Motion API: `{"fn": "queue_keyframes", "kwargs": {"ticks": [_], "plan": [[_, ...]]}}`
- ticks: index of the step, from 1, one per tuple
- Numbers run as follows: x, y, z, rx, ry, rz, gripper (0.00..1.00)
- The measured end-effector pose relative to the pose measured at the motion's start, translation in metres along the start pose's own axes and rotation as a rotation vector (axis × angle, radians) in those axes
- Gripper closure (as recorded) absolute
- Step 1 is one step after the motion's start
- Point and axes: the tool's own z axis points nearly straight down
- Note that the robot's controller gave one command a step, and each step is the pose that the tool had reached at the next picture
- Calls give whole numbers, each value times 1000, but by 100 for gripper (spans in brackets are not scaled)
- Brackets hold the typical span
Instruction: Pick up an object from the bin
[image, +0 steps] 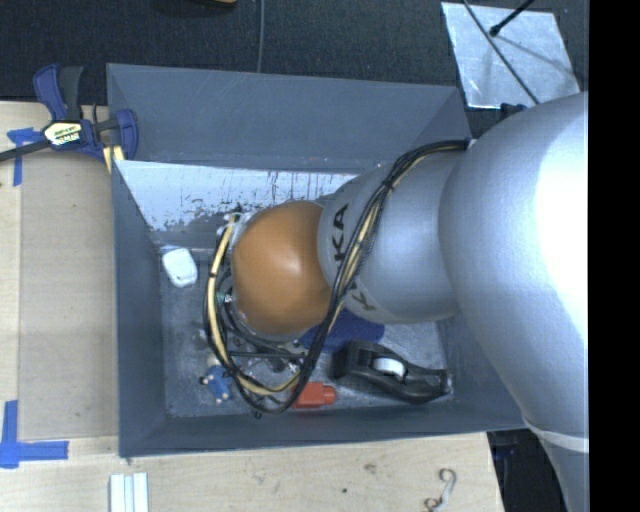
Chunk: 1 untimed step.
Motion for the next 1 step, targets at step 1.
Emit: {"fn": "queue_keyframes", "kwargs": {"ticks": [1], "plan": [[-3, 36, -31, 3, -10, -500, 0]]}}
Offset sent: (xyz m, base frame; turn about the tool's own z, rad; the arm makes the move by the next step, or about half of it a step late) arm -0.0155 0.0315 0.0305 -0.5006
